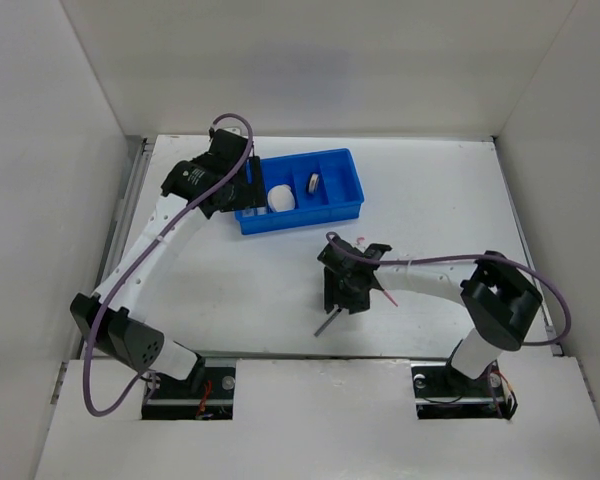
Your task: Organize the makeup
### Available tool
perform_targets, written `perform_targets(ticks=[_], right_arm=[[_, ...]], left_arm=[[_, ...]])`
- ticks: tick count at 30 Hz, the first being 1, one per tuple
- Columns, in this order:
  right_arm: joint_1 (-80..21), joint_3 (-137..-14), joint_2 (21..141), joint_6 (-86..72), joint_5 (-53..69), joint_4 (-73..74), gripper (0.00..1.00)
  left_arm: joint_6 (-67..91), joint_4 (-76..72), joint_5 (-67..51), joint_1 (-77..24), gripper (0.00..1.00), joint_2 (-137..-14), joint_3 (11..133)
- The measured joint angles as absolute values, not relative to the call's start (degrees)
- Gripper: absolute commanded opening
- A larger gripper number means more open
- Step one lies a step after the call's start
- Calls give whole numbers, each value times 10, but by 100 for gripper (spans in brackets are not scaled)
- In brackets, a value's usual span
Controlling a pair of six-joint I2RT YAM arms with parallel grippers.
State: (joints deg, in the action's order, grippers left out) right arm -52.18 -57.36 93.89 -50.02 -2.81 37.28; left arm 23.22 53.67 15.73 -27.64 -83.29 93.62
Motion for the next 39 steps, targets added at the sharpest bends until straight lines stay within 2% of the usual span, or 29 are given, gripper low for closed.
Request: perform_targets(ticks=[3,6,9,13,14,18,28,33,39], right_arm=[[-522,-574,942,-526,-30,373,57],[-522,-576,951,-546,-40,373,55],[-525,-602,984,-559,-50,387,48],[-538,-649,1023,-570,-64,395,30],[-540,-658,1030,-573,-68,396,20],[-544,-694,1055,-579,-89,404,3],[-517,-902,1071,-510,-178,472,2],[-420,-1047,1083,-413,-217,488,2],[-314,-1287,1203,-314,-297,503,2]], left_arm=[[230,539,159,-276,74,-825,924],[226,543,160,-276,74,-814,913],[219,546,165,-276,74,-805,910],[208,547,170,-276,74,-795,910],[205,547,170,-276,74,-794,910],[195,548,170,-276,74,-789,910],[184,552,170,-276,74,-770,895],[185,552,169,-276,74,-766,885],[194,553,167,-276,74,-766,885]])
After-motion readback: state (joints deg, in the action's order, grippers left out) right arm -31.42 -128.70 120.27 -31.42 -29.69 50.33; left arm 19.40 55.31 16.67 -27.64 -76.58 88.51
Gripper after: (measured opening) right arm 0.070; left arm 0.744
